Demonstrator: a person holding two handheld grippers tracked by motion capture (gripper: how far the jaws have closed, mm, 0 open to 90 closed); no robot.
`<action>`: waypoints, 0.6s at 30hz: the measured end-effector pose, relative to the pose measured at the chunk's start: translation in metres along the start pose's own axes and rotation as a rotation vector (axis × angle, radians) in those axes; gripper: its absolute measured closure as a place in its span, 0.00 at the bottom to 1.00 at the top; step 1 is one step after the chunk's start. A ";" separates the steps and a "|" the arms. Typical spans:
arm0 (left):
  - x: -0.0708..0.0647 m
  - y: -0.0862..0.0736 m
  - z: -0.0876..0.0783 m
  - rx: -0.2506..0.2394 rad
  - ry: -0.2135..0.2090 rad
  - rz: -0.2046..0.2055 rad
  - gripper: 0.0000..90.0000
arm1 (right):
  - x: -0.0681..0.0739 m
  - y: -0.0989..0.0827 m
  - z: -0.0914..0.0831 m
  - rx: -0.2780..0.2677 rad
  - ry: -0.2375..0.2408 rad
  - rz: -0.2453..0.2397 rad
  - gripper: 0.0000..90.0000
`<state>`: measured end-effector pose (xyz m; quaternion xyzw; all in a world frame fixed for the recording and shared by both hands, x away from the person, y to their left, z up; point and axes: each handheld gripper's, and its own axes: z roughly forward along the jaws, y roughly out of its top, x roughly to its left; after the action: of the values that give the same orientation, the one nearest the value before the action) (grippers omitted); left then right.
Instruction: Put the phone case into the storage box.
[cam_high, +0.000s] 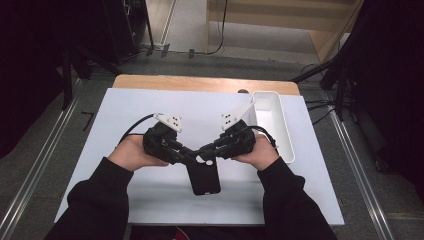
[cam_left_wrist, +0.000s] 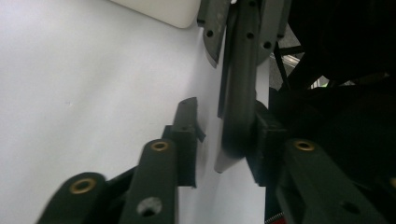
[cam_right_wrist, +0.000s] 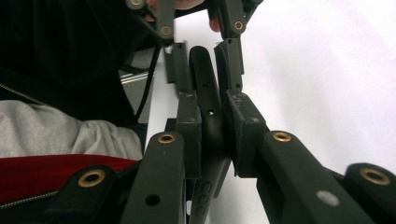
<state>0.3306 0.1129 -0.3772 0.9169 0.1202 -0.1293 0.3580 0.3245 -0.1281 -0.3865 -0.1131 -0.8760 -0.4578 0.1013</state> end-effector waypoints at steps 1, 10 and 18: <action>0.000 0.000 0.000 0.004 -0.008 0.000 0.77 | 0.000 0.000 0.001 0.000 0.003 0.000 0.83; -0.004 0.001 0.002 0.014 -0.014 0.031 0.87 | 0.000 0.000 0.003 0.007 0.021 0.016 0.83; -0.004 0.002 0.002 0.022 -0.019 0.027 0.87 | -0.001 -0.001 0.004 0.011 0.031 0.019 0.83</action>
<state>0.3272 0.1099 -0.3760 0.9210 0.1031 -0.1345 0.3509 0.3253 -0.1256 -0.3894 -0.1138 -0.8757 -0.4537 0.1196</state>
